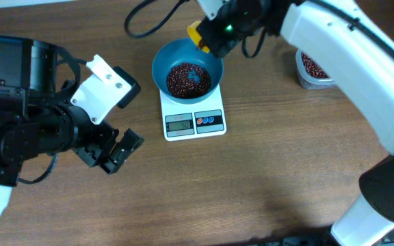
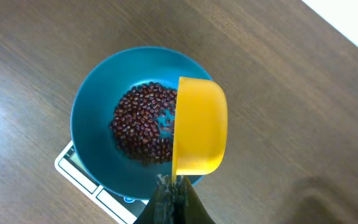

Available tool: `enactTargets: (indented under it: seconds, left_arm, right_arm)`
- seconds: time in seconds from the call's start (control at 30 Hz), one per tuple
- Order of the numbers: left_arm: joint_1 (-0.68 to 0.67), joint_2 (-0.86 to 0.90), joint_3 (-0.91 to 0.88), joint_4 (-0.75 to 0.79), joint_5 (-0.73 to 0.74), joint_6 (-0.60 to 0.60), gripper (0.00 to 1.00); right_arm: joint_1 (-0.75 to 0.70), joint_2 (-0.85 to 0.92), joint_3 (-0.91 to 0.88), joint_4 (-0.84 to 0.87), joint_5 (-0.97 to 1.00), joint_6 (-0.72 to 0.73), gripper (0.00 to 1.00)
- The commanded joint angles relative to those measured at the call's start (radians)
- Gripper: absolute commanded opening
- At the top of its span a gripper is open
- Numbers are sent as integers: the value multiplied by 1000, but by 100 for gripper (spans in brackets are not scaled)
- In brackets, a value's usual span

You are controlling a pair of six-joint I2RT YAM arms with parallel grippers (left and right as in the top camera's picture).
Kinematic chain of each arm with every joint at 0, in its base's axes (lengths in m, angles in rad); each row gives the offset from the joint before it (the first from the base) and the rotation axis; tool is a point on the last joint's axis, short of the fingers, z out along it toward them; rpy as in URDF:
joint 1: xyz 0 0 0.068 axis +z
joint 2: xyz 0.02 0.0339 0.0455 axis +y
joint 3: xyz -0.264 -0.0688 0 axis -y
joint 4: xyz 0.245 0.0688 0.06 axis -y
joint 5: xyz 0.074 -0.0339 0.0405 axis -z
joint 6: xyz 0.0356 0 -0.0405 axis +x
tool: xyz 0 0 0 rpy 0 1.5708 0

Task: Scoop item into bowl and weigh 50g on scale
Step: 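Lift the filled scoop to the bowl and pour beans in, then dip the scoop into the bean tub again with the right gripper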

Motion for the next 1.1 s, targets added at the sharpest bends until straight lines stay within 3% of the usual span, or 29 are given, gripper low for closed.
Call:
enactTargets:
  seconds: [0.0,0.17,0.23,0.43,0.5,0.67,1.07]
  left_arm:
    - [-2,-6,-3,2,10,-2,99]
    - [-2,-6,-3,2,10,-2,99]
    - [-2,-6,-3,2,10,-2,99]
    - [-2,-6,-3,2,10,-2,99]
    - [-2,-6,-3,2,10,-2,99]
    - [-2,-6,-3,2,10,-2,99]
    - [-2,-6,-3,2,10,-2,99]
  right_arm:
    - [42,-3,18,0,203,-57,4]
    - [36,-3,18,1,182,-44,4]
    - [-2,-7,23,1,182,31,4]
    - [-293,-72,37,-59,183,32,4]
    - [-396,-48,37,-146,200,-35,4]
    - [-554,18,33,-179,208,-34,4]
    - [-567,195,32,-278,7,-26,4]
